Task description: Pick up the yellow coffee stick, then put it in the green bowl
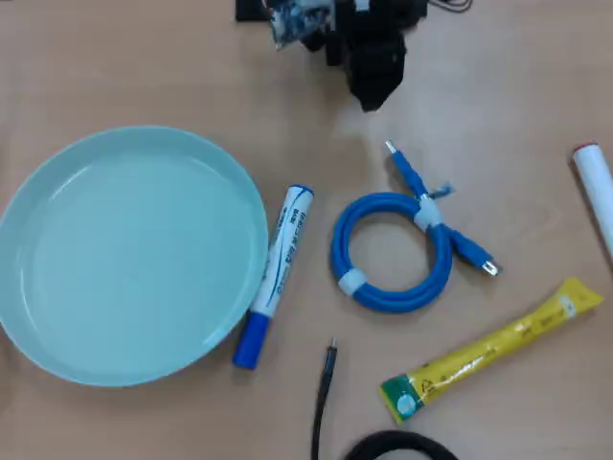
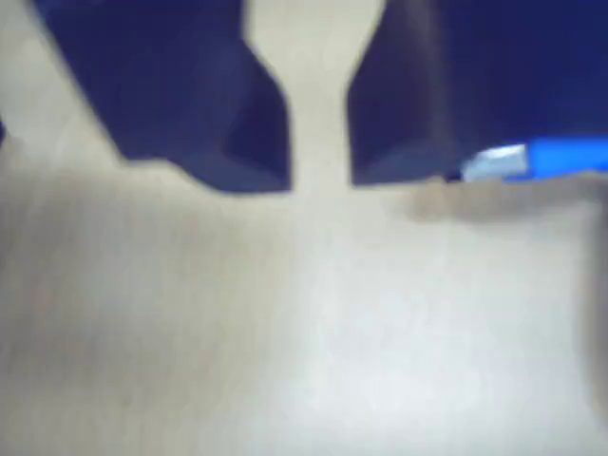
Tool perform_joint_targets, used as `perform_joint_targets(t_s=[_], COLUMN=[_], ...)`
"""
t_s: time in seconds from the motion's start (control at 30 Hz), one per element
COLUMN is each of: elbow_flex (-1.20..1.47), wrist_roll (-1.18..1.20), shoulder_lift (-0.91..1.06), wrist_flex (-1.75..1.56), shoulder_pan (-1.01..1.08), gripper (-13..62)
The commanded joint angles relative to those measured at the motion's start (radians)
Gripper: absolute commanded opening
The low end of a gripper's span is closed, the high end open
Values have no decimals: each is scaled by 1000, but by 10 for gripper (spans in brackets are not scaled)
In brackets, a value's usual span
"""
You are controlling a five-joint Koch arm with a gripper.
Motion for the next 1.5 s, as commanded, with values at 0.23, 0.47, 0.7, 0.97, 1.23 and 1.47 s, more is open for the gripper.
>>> perform_joint_targets(t_s=[0.23, 0.47, 0.7, 0.97, 1.23, 1.47], elbow_flex=[-537, -911, -1193, -1390, -1658, -1893], wrist_roll=[-40, -43, -46, -130, -130, -120], shoulder_lift=[-193, -449, -686, -899, -1150, -1338], wrist_flex=[293, 370, 368, 354, 282, 262], shoulder_pan=[-91, -160, -187, -189, -206, -236], gripper=[-4, -1, 8, 173, 180, 188])
